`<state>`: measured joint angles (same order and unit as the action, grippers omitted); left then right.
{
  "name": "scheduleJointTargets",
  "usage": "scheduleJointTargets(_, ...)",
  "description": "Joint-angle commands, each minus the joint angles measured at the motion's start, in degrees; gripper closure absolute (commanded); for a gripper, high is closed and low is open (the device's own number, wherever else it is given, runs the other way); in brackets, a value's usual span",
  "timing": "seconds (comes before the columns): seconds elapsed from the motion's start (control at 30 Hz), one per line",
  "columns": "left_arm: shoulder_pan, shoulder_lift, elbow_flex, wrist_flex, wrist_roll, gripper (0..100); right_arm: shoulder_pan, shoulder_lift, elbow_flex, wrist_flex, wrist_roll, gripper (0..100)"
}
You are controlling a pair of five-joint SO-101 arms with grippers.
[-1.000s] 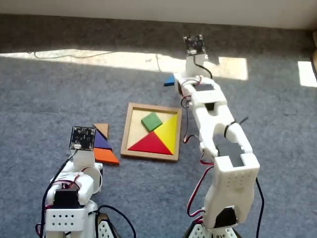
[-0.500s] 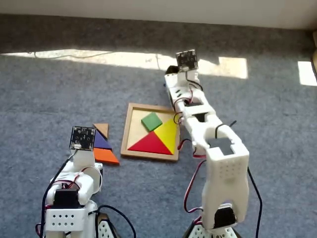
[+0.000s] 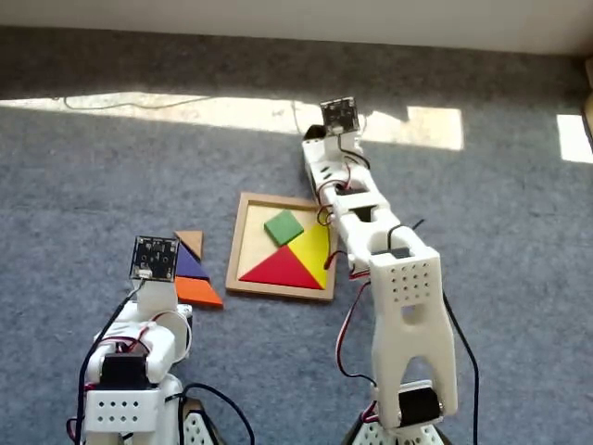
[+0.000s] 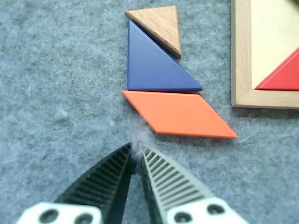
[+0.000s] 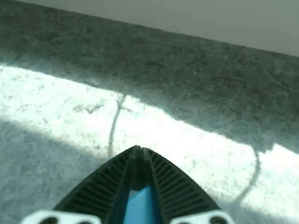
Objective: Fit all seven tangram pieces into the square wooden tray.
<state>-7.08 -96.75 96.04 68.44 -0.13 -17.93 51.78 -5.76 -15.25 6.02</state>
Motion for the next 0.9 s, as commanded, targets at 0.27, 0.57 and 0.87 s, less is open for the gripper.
scheduleJointTargets(0.27,0.75,-0.48,1.45,-0.79,-0.35,99,5.58,-16.04,-1.54,40.66,-0.09,99.3)
scheduleJointTargets(0.57,0.75,-0.48,1.45,-0.79,-0.35,99,6.81,-20.88,-1.71,60.35,0.09,99.3)
scheduleJointTargets(0.87,0.75,-0.48,1.45,-0.79,-0.35,99,6.81,-29.14,-1.98,74.15,0.18,99.3)
